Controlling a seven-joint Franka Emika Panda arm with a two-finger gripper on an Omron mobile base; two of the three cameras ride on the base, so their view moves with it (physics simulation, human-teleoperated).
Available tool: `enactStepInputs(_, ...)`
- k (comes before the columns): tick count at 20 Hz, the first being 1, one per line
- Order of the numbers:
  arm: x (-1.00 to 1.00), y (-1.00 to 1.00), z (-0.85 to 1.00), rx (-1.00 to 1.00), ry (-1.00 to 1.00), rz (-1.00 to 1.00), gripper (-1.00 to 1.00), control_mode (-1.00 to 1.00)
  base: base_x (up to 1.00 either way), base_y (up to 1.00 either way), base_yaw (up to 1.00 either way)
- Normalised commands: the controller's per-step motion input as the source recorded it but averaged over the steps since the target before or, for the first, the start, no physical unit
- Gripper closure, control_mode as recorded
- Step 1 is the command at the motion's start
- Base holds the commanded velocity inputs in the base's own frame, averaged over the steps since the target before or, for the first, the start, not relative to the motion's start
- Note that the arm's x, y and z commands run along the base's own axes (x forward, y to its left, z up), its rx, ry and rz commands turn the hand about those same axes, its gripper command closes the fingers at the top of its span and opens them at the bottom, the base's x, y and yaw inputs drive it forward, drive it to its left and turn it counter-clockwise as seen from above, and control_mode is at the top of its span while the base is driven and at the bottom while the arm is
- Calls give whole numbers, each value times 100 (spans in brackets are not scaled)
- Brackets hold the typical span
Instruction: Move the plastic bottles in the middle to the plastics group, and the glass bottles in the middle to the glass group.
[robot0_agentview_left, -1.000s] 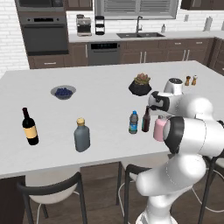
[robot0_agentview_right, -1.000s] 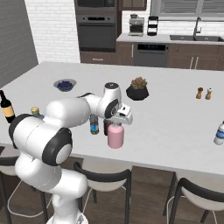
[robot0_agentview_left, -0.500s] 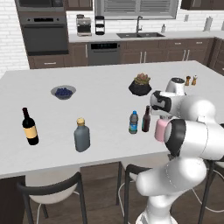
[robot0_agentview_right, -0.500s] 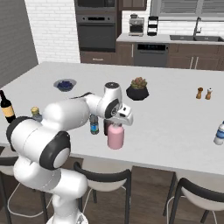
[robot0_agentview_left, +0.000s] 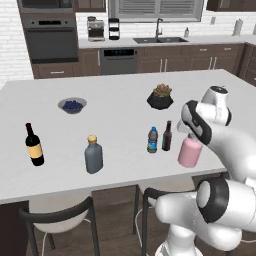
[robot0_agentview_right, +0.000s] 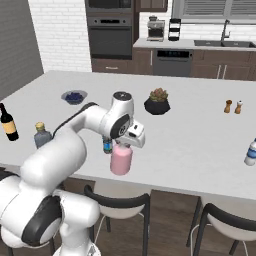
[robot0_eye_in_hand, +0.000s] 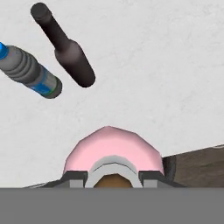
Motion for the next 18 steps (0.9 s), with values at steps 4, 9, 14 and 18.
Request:
enactStepInputs(4,-32,91,32,3,-5,0,100,-100,0,0,0)
enactStepInputs(9,-12,100,25,0,0,0,100,-100,0,0,0)
enactStepInputs(14,-43,100,40,0,0,1,100,-100,0,0,0)
enactStepInputs(18,-44,100,33,0,0,0,100,-100,0,0,0)
